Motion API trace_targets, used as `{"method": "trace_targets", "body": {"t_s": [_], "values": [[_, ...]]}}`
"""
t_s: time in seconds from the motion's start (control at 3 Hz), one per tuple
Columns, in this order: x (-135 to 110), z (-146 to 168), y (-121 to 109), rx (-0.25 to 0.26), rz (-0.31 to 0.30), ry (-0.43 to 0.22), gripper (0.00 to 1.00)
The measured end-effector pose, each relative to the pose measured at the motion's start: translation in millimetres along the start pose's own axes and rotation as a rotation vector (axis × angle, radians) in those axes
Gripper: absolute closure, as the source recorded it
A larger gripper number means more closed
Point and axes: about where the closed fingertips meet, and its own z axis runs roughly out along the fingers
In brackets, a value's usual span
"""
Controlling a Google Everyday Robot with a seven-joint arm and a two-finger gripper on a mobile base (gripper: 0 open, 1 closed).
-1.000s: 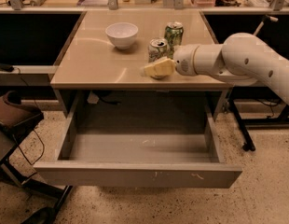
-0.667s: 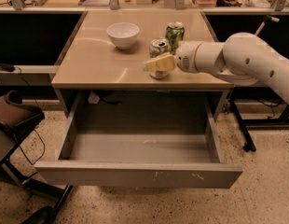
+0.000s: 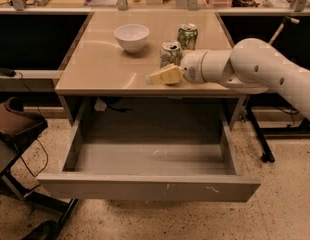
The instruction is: Place 7up can into top drawer
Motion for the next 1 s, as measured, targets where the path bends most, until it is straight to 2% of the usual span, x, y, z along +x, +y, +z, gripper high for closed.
{"method": "trace_targets", "body": {"t_s": [0.33, 1.0], "values": [[0.1, 0.2, 0.3, -0.001, 0.000, 0.000, 0.19], [0.1, 0.2, 0.3, -0.001, 0.000, 0.000, 0.65]]}}
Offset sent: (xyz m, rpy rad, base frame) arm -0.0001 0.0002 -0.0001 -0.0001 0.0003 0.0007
